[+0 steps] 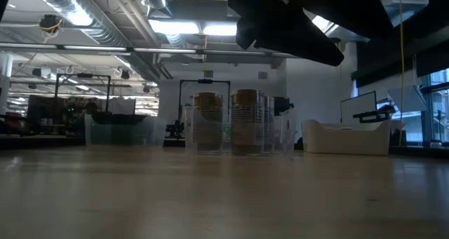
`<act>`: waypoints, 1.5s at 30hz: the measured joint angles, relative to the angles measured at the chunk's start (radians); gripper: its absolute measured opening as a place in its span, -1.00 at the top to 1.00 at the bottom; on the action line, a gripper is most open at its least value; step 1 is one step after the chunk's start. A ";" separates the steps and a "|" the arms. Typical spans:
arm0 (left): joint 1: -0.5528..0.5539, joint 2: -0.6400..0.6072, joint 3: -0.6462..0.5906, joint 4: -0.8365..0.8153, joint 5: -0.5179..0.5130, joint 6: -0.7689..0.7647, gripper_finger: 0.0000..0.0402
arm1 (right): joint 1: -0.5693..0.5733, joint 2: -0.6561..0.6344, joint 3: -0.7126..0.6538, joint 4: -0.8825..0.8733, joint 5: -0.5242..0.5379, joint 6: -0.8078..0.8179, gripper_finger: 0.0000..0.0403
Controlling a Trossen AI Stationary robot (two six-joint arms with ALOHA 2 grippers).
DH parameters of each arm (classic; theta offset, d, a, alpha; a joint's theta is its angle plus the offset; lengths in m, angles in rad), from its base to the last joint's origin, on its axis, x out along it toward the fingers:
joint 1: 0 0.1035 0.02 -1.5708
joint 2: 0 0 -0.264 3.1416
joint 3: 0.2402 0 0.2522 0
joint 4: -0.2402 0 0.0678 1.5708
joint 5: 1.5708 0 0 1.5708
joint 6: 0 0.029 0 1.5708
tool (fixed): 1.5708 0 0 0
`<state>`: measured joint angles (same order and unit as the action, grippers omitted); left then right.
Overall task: Sort spices by type
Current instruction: Put the brown seasoning bottle into the white bin
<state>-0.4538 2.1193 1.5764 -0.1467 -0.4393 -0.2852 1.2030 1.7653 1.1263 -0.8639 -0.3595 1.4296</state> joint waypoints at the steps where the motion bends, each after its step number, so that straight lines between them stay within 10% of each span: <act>1: 0.000 0.000 0.000 0.000 0.000 0.000 -0.27 | 0.000 0.000 0.000 0.000 0.000 0.000 -0.15; 12: -0.005 0.000 0.000 0.000 0.002 0.000 -0.27 | -0.049 -0.024 0.000 -0.007 0.009 -0.093 0.11; 26: -0.031 -0.036 0.000 -0.116 -0.034 0.027 -0.27 | -0.241 -0.222 0.000 -0.287 0.349 -0.312 0.11; 45: -0.036 -0.120 0.001 -0.355 -0.079 0.053 -0.27 | -0.858 -0.349 0.000 -0.560 0.807 -0.774 0.11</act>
<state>-0.4900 1.9990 1.5772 -0.5020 -0.5183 -0.2317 0.3450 1.4164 1.1263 -1.4240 0.4470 0.6559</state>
